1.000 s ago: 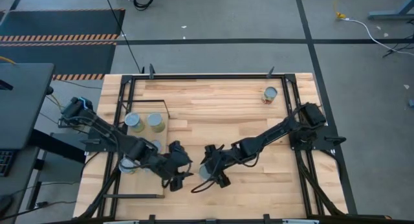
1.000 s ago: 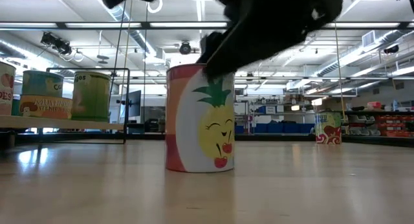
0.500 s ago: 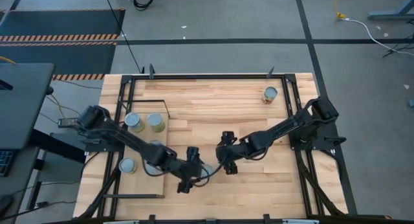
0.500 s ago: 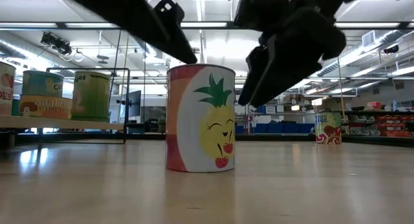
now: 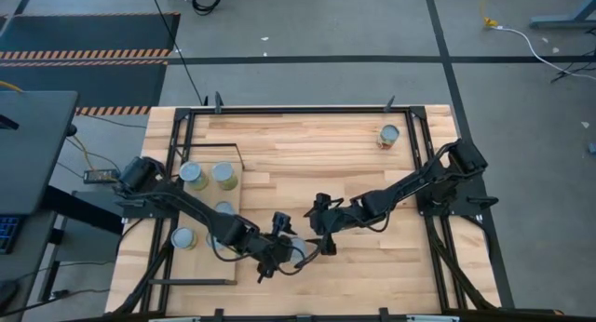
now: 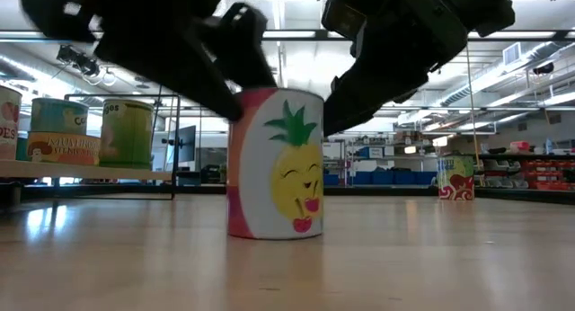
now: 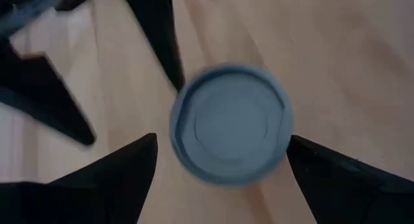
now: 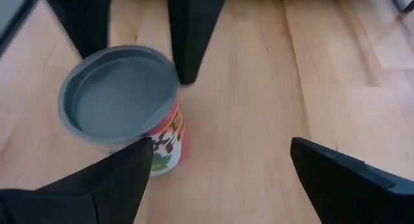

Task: Pick and place cans onto a shelf
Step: Put the canned mixed fruits on the shelf

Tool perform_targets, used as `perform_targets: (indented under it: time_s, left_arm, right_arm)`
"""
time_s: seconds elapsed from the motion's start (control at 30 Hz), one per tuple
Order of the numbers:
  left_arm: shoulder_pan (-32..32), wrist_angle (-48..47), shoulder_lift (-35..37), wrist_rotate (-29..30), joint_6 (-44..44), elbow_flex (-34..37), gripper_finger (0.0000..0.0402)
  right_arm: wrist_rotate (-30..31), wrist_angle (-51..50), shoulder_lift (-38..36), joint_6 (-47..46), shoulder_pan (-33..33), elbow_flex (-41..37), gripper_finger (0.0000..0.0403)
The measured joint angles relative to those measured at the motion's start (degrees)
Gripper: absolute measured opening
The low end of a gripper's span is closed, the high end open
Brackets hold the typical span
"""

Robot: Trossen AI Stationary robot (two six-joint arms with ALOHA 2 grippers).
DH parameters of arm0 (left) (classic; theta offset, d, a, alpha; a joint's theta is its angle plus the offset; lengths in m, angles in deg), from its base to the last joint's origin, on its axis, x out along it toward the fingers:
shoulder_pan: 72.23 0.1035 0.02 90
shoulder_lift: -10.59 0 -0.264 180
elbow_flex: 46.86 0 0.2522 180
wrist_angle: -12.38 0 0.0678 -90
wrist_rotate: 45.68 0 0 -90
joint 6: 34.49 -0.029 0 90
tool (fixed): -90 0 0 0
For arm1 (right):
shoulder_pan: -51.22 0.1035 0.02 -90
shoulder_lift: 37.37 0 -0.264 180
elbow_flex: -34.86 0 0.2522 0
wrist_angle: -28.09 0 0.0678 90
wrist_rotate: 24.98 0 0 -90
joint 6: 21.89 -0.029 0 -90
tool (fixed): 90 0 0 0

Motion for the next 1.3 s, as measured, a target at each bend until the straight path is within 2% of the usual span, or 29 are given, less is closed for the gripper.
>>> perform_targets:
  time_s: [0.1, 0.27, 0.4, 0.6, 0.93, 1.13, 1.3]
  left_arm:
    - [0.0, -1.15, -0.62, -1.61, 0.58, -2.78, 0.0348]
    - [1.4, -12.16, -2.95, -4.59, 7.83, -9.03, 0.0348]
    - [2.63, -17.71, -5.78, -9.62, 11.79, -14.35, 0.0348]
    - [3.44, -23.14, -9.59, -10.65, 12.72, -20.25, 0.0348]
    - [4.78, -24.56, -9.59, -15.7, 20.22, -19.19, 0.0348]
    - [4.56, -24.23, -9.59, -17.11, 17.25, -18.21, 0.0345]
    - [3.96, -24.05, -9.59, -18.3, 14.33, -18.19, 0.0306]
  right_arm:
    - [-0.02, 3.05, 0.0, 0.02, -0.03, -0.63, 0.0373]
    - [-0.29, 6.57, 0.21, 0.14, 0.0, -1.13, 0.0373]
    - [-0.53, 8.48, 1.46, 0.42, 0.18, -1.07, 0.0373]
    - [-0.61, 5.05, 0.8, 1.55, 0.64, -1.1, 0.0373]
    - [-0.07, 0.8, -0.09, -1.43, 2.68, -1.04, 0.0373]
    - [-0.07, -0.24, -0.09, -1.51, 3.13, -1.04, 0.0373]
    - [0.35, -6.17, -3.03, -2.26, 3.13, -1.04, 0.0373]
